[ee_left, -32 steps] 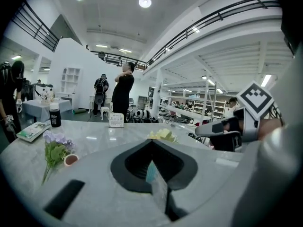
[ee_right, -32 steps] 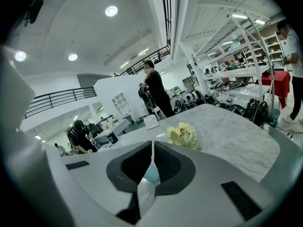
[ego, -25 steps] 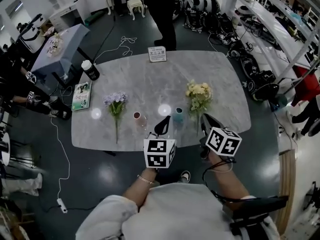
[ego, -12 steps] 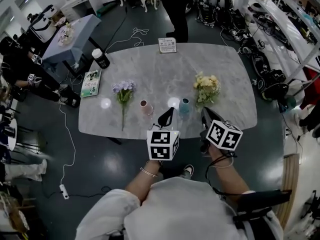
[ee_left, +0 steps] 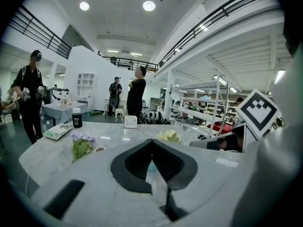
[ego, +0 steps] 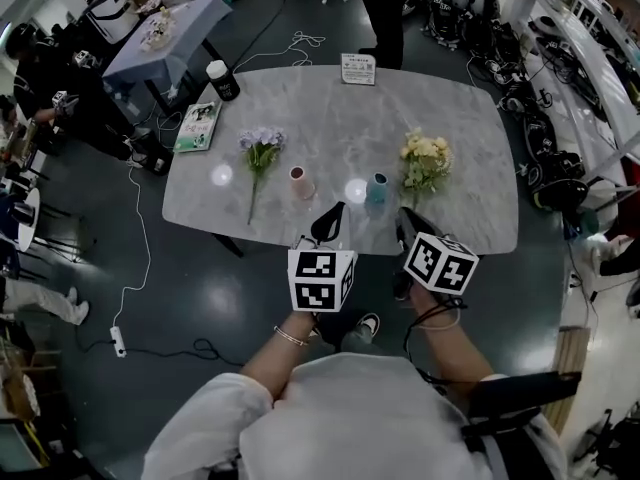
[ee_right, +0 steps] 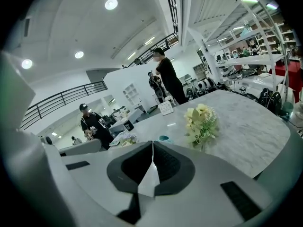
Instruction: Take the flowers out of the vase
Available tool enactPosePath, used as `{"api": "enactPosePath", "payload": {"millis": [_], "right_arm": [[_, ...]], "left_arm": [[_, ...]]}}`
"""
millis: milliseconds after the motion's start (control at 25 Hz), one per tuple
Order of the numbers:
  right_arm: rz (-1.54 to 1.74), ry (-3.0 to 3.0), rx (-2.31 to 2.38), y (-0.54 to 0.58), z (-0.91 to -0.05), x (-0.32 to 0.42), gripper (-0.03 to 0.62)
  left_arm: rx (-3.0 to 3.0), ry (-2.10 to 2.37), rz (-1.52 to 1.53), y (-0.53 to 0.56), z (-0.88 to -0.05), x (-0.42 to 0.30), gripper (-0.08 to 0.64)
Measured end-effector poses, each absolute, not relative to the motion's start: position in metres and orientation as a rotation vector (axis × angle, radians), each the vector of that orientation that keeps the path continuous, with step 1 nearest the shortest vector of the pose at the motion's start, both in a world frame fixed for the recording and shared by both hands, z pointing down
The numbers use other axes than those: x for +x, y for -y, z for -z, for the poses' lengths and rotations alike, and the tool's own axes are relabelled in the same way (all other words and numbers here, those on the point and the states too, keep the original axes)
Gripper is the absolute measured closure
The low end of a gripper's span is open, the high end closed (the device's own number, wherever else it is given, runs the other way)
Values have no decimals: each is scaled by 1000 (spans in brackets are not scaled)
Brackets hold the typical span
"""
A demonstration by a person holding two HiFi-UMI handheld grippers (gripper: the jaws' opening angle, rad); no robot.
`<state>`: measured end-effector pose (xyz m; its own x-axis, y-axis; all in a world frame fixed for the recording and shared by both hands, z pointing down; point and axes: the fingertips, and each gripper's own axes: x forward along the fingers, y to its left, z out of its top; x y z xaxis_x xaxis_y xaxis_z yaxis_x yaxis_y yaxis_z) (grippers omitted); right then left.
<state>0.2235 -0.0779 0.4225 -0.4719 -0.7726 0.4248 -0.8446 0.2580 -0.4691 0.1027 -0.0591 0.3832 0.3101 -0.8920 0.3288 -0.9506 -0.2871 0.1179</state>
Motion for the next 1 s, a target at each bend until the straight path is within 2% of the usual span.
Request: {"api": "enactPosePath", "payload": {"millis": [640,1000], "right_arm": [[-976,2355,1659,9,-411,160,581],[-894,2405,1586,1,-406,143,581]], "left_arm": [[2391,1591,-221,0,-360,45,551],[2323,1635,-150,-7,-368,37,551]]}}
